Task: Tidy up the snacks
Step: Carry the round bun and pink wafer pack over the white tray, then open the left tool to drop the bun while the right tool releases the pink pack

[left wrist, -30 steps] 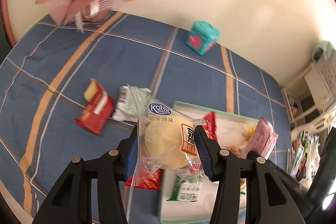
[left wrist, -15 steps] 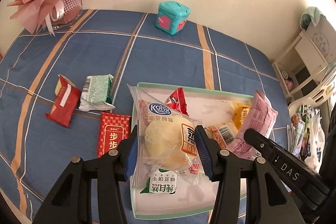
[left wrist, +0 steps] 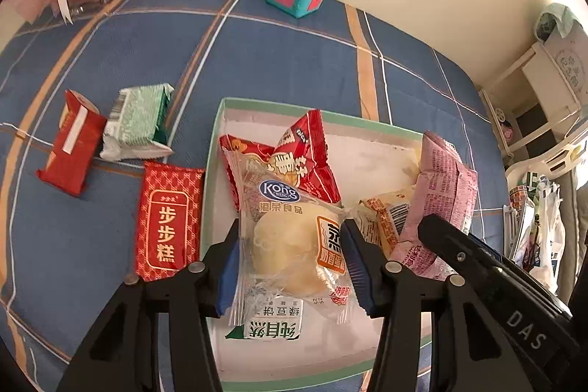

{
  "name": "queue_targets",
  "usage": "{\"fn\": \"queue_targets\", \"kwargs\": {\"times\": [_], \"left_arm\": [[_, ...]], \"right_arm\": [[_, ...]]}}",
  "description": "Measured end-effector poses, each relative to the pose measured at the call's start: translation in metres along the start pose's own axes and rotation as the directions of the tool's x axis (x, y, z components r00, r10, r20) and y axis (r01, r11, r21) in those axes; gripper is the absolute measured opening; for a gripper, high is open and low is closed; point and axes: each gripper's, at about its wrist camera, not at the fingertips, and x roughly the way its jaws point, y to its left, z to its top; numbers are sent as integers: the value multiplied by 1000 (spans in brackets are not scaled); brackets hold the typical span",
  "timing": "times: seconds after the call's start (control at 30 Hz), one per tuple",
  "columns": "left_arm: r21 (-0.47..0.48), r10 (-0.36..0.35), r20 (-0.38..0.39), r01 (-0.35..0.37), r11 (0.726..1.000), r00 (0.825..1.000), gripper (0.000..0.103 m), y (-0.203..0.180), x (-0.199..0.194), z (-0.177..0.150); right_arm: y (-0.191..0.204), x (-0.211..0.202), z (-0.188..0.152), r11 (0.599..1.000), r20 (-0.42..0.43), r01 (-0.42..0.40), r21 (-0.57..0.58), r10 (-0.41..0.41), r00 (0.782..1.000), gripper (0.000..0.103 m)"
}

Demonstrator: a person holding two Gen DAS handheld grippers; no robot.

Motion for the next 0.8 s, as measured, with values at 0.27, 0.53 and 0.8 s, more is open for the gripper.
{"fn": "queue_targets", "kwargs": {"times": [0.27, 0.53, 0.8], "left_arm": [[-9, -6, 1, 6, 1000, 1000, 59, 2, -4, 2], [-30, -12, 10, 12, 999, 1000, 59, 10, -16, 5], [-58, 43, 58, -39, 998, 997, 60, 26, -37, 13]], "right_arm": [[-5, 2, 1, 999, -4, -11, 33, 11, 1000, 44], [-9, 2, 1, 998, -15, -7, 57, 8, 1000, 57], [-4, -4, 1, 999, 3, 6, 36, -6, 1000, 75]]}}
